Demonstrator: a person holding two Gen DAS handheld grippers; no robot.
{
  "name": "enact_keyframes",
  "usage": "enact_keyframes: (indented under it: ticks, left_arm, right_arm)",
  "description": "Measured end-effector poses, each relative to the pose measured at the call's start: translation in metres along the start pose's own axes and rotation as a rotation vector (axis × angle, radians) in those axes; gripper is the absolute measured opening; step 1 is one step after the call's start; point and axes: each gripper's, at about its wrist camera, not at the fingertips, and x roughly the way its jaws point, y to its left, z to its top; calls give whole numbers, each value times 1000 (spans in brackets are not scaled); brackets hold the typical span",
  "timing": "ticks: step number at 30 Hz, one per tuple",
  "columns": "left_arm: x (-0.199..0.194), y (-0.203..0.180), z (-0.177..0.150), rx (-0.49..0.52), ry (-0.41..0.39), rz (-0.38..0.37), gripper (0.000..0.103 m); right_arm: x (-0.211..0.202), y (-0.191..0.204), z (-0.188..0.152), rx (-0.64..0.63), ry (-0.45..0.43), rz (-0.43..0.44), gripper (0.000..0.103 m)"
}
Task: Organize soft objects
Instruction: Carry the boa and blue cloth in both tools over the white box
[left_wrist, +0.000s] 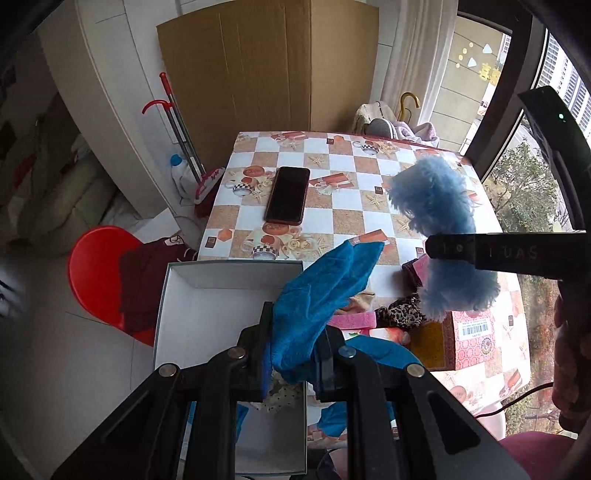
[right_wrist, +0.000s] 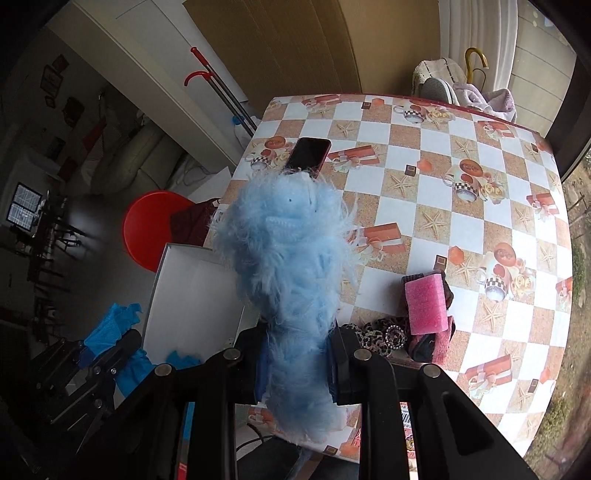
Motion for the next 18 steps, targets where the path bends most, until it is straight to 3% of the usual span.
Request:
enact_keyframes:
  ticks: [18]
  left_arm:
    - [-19, 63, -42, -55, -13, 17, 18]
  right_arm:
    - [17, 69, -33, -64, 37, -10, 26]
